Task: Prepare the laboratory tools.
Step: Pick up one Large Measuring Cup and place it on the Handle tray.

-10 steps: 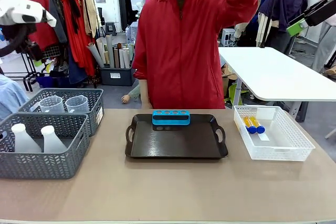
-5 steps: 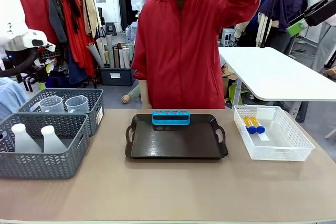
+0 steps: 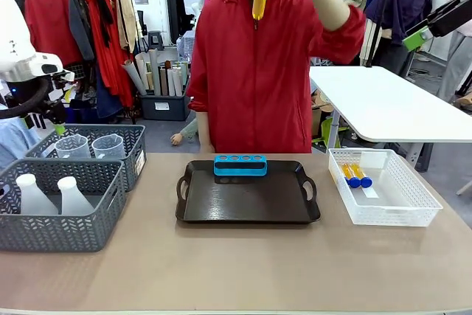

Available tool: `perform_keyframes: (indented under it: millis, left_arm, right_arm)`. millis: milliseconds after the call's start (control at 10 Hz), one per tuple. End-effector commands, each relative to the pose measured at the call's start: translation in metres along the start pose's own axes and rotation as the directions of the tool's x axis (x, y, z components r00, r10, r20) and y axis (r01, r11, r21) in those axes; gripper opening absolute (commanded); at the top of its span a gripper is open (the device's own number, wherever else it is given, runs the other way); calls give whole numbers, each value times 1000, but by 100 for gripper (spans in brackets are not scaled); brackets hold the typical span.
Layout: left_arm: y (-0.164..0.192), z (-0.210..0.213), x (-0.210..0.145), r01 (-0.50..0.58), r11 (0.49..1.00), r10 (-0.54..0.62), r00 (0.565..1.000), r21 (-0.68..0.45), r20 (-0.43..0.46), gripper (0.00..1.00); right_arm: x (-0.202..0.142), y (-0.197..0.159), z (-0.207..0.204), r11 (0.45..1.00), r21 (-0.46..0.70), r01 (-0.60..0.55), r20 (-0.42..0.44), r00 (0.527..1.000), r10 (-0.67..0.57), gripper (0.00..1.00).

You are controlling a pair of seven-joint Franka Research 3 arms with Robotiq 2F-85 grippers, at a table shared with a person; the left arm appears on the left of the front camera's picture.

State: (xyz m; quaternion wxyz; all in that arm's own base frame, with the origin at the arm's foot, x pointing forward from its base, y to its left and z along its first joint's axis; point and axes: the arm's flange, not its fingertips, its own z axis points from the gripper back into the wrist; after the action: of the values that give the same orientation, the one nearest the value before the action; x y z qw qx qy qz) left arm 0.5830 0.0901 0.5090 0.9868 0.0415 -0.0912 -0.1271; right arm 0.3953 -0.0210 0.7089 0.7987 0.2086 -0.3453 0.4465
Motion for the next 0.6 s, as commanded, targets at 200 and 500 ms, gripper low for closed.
perform_keyframes:
  millis: [200, 500]
  left_arm:
    - [4, -5, -1, -32, 999, 32, 999, 17, 4, 100]
    - [3, -27, 9, 0, 997, -3, 999, -78, -42, 100]
  right_arm:
    - [1, 2, 1, 1000, 5, -6, 7, 1000, 6, 100]
    - [1, 2, 1, 1000, 5, -6, 7, 1000, 6, 100]
